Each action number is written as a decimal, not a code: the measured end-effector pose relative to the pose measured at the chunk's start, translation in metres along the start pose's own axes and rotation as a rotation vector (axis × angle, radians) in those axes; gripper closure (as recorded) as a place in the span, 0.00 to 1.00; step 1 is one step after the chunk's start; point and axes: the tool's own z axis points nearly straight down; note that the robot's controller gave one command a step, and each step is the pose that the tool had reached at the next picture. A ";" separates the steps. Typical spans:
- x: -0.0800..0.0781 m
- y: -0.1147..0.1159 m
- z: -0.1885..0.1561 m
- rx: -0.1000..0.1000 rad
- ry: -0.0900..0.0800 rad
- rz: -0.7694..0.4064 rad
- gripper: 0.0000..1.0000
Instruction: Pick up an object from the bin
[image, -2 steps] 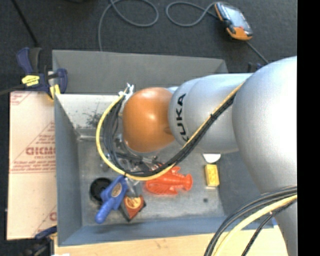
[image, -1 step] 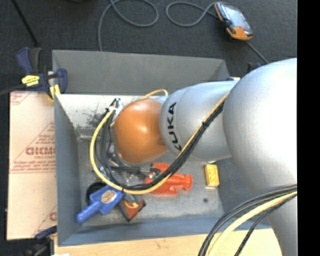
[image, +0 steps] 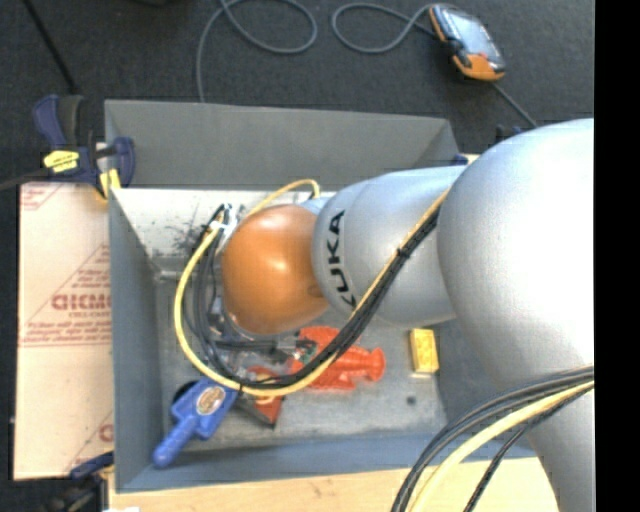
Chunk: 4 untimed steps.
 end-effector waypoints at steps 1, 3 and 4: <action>0.005 -0.002 -0.002 0.000 -0.001 -0.018 1.00; 0.007 -0.012 -0.059 0.009 -0.008 -0.053 1.00; 0.025 -0.005 -0.056 -0.006 0.008 -0.061 1.00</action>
Offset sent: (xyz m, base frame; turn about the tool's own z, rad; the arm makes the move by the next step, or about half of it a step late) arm -0.0190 -0.0085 0.1279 -0.0075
